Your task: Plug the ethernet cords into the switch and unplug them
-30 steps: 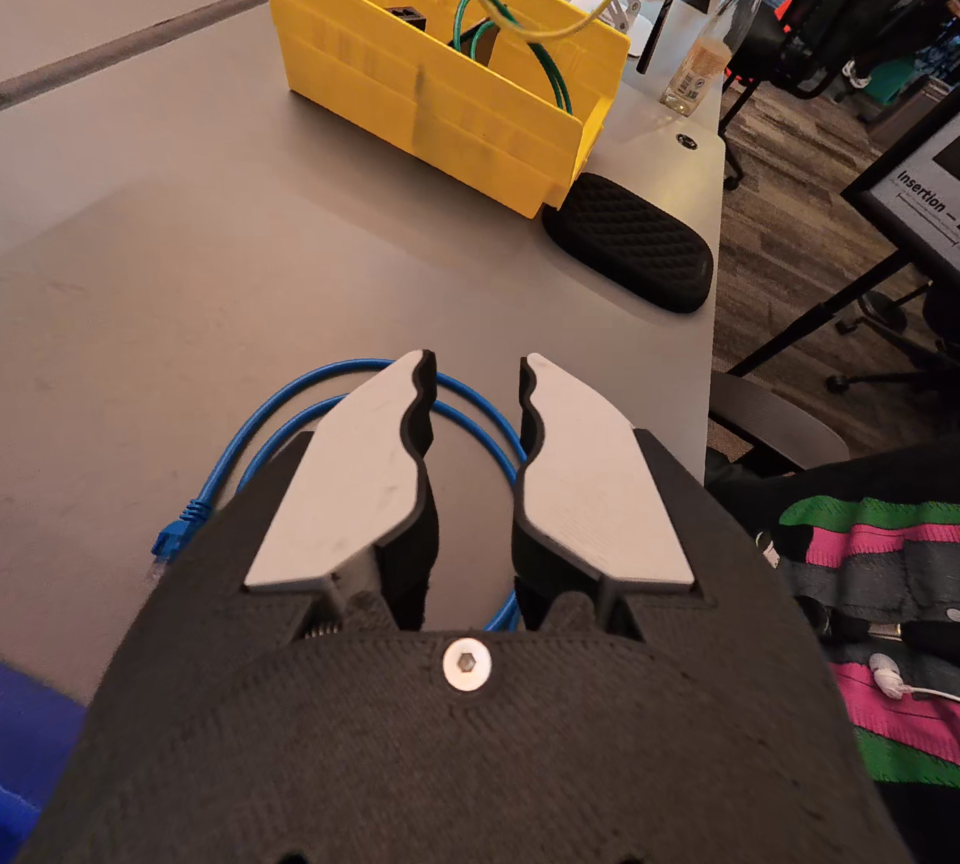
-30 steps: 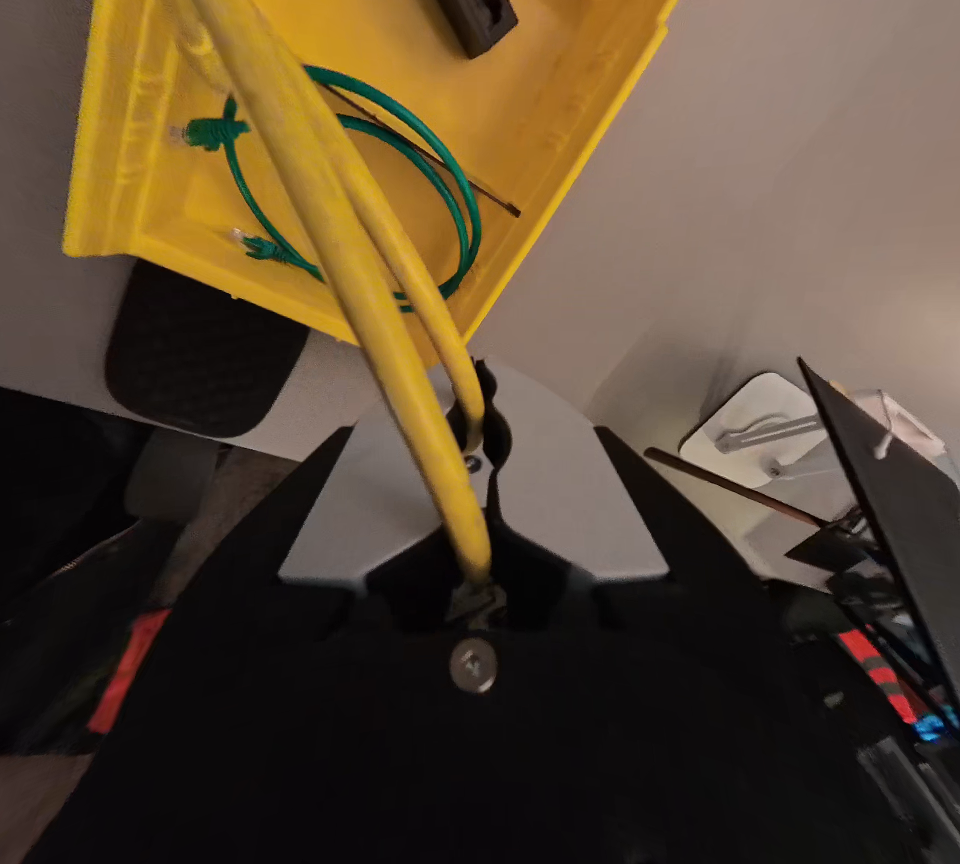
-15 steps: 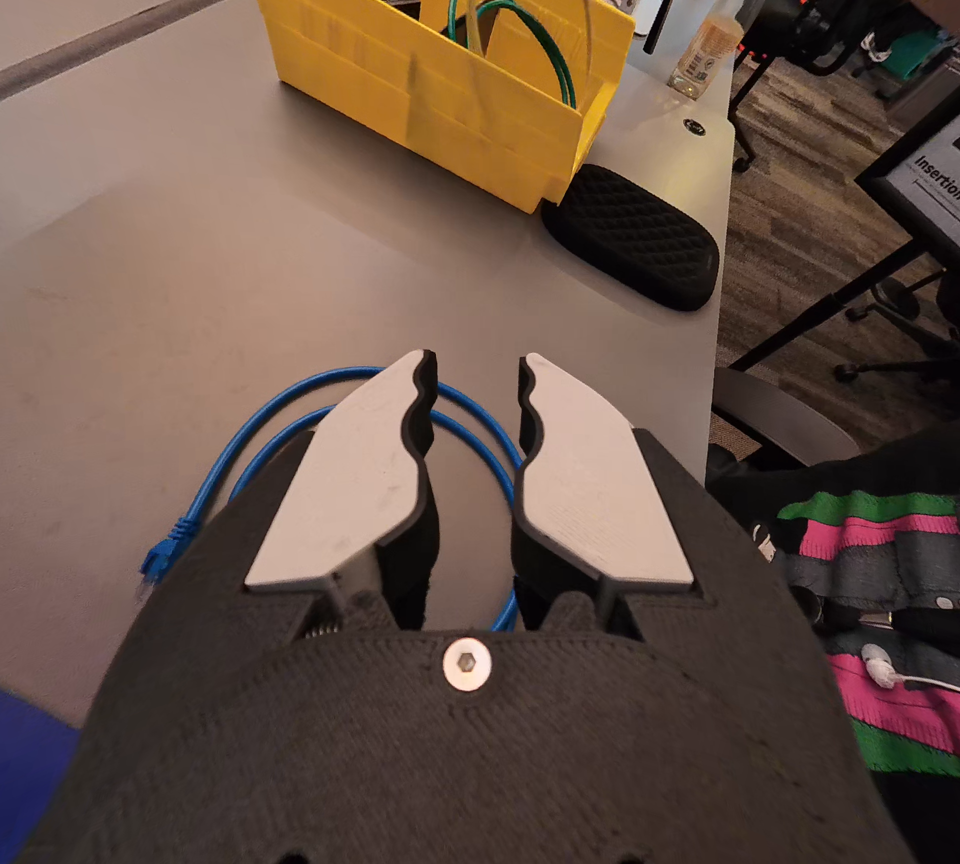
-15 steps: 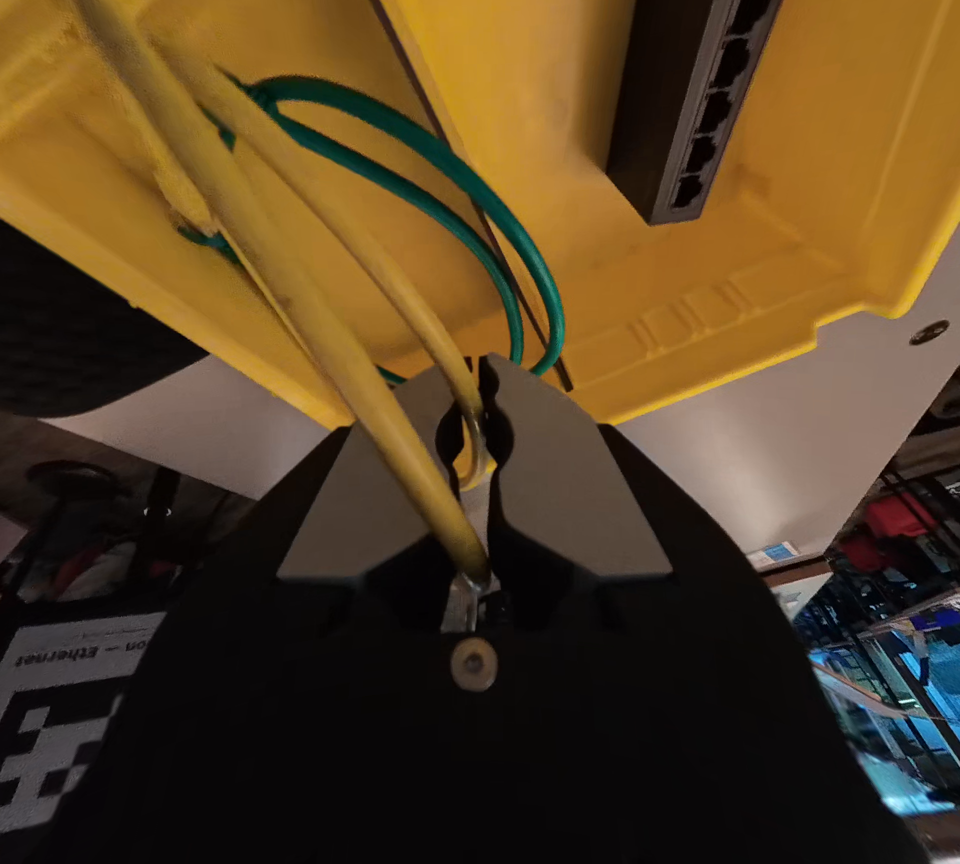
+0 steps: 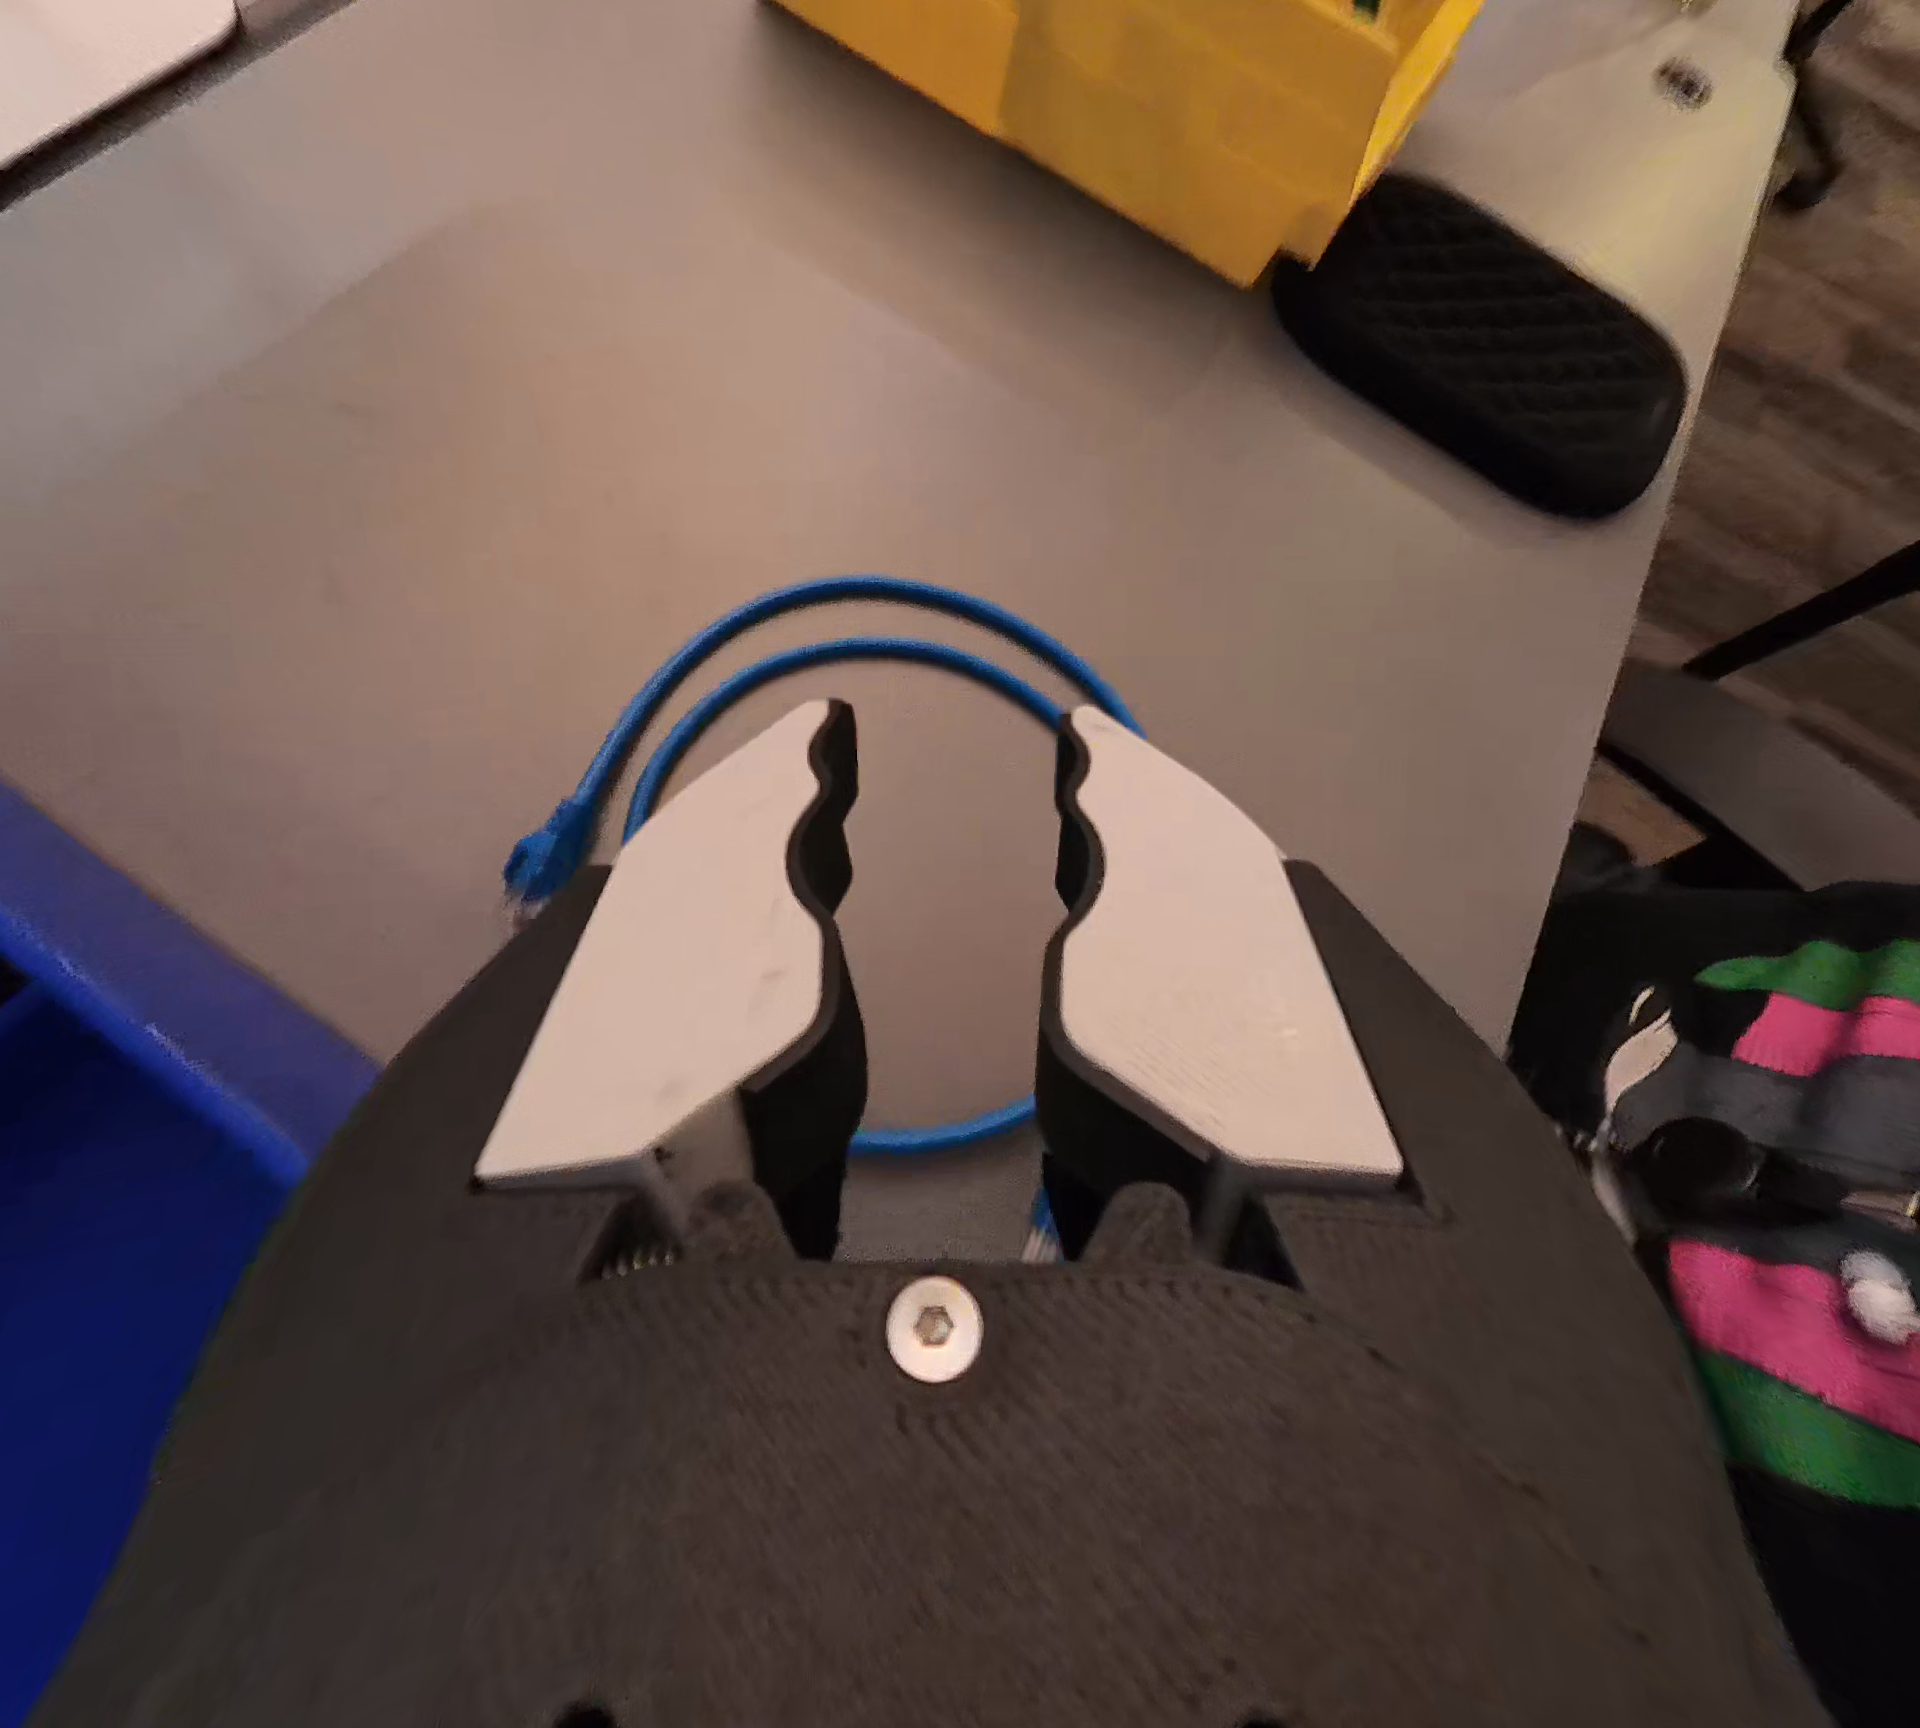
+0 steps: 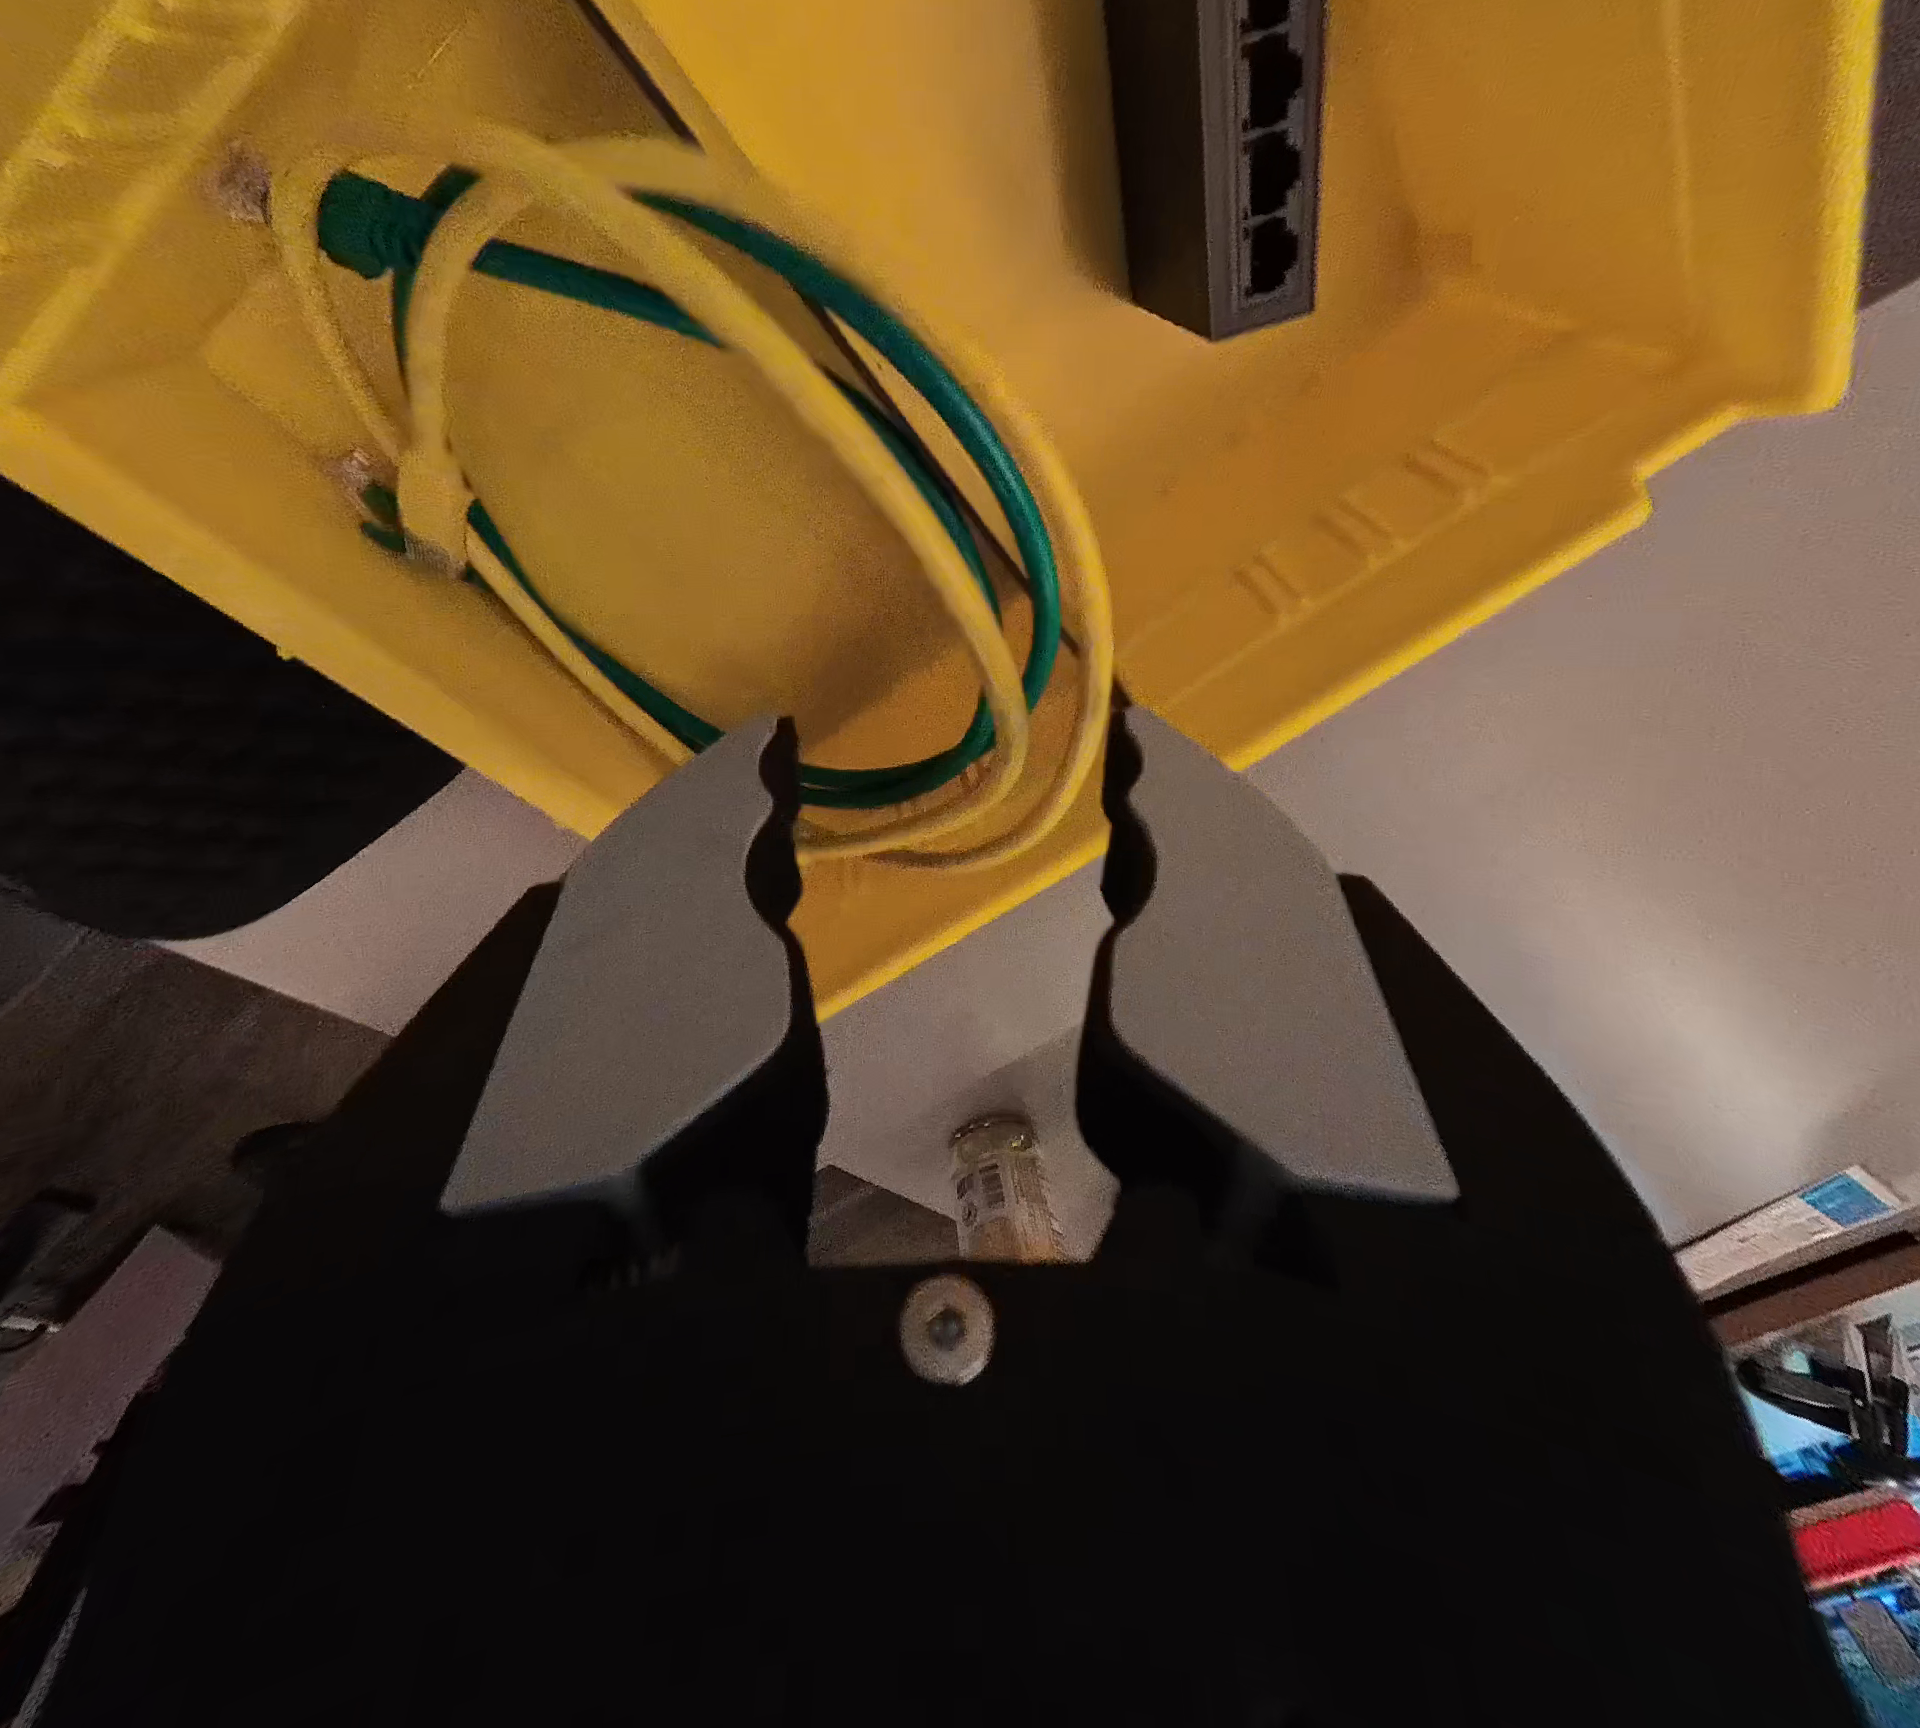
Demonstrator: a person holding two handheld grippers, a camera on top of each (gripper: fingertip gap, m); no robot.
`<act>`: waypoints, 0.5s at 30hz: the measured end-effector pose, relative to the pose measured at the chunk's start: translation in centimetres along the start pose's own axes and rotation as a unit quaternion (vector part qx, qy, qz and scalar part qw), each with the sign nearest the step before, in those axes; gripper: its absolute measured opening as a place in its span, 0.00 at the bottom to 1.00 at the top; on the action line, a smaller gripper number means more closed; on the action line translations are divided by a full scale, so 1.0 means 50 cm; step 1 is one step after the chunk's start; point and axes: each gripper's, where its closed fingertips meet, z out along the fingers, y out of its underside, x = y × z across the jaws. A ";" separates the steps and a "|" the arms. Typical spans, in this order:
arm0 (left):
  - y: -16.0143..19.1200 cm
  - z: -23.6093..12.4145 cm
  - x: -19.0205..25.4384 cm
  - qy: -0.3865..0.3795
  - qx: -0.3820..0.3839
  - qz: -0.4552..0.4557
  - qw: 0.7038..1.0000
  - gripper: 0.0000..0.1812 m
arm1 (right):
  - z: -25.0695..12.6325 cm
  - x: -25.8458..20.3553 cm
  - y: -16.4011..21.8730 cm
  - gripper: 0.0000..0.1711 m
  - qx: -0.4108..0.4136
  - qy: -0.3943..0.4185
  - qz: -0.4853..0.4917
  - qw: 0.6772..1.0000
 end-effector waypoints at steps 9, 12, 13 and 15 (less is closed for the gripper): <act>0.162 0.074 0.099 0.059 -0.136 0.070 0.986 0.25 | -0.128 -0.007 0.046 0.33 0.092 0.070 0.000 0.993; 0.195 0.103 0.102 0.053 -0.176 0.078 0.980 0.22 | -0.177 -0.059 -0.003 0.32 0.194 0.090 -0.028 0.977; 0.202 0.110 0.106 0.057 -0.184 0.078 0.978 0.21 | -0.191 -0.086 -0.021 0.32 0.228 0.092 -0.043 0.968; 0.211 0.120 0.115 0.064 -0.190 0.075 0.977 0.18 | -0.212 -0.152 -0.052 0.32 0.288 0.090 -0.077 0.950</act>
